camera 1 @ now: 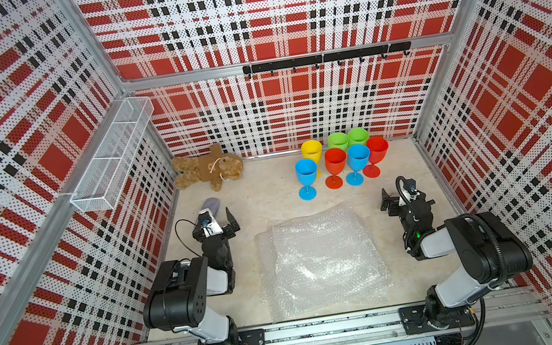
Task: Unpack wine glasses from bubble wrap
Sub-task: Reset both arms
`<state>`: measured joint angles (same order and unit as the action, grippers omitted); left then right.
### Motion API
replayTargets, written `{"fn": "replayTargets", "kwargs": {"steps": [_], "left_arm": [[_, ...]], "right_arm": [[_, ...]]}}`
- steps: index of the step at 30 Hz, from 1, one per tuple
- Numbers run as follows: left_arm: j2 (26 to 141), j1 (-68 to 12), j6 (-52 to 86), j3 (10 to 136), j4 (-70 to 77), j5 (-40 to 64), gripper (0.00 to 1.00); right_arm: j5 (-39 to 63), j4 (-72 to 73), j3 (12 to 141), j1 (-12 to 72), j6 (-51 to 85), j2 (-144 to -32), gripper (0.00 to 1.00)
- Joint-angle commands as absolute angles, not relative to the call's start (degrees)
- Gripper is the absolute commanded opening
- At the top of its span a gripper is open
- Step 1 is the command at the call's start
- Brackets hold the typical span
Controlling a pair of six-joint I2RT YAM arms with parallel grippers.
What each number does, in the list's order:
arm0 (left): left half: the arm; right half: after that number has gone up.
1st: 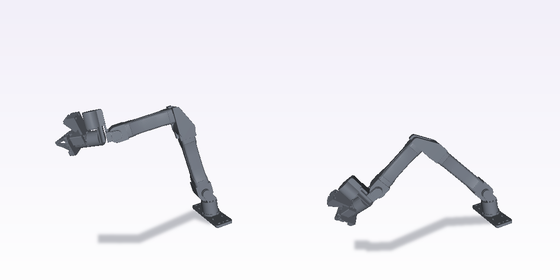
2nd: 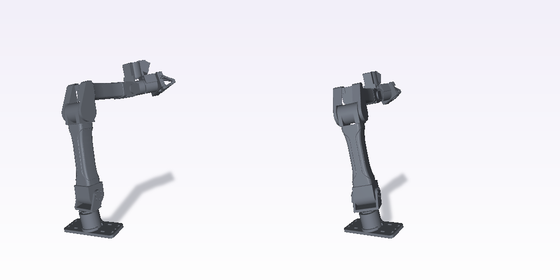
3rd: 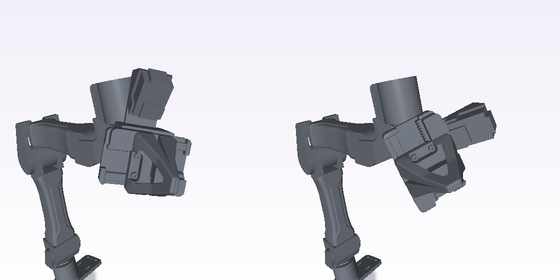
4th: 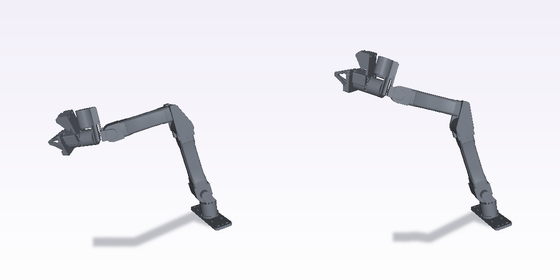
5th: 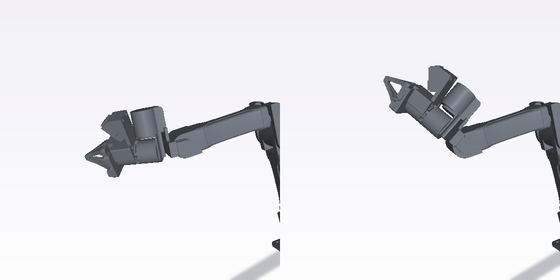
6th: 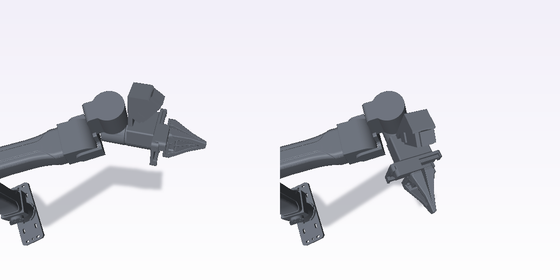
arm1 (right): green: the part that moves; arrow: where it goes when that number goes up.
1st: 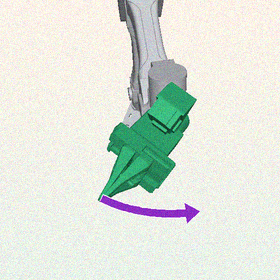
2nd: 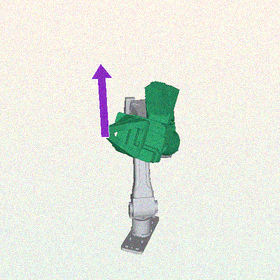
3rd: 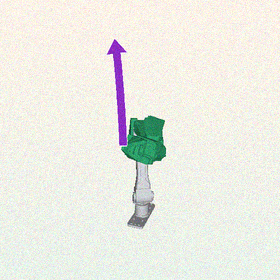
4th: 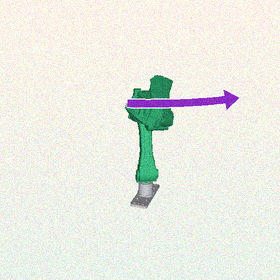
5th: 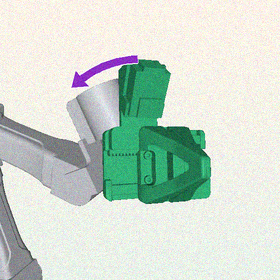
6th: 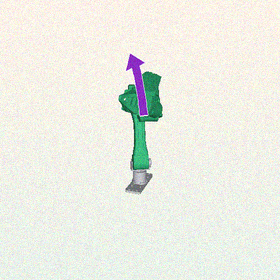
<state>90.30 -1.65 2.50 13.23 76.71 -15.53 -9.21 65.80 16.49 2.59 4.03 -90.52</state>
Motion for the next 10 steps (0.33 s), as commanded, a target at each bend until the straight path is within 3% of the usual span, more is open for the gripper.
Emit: {"fn": "replayTargets", "kwargs": {"steps": [1, 10], "left_arm": [[89.86, -1.93, 1.93, 12.83, 78.07, -16.08, 0.98], [89.82, -1.74, 2.13, 12.97, 77.57, -15.70, 0.98]], "right_arm": [[-9.03, 65.97, 16.80, 2.48, 3.43, -90.22, 1.00], [-9.03, 65.94, 16.84, 2.47, 3.42, -90.23, 1.00]]}}
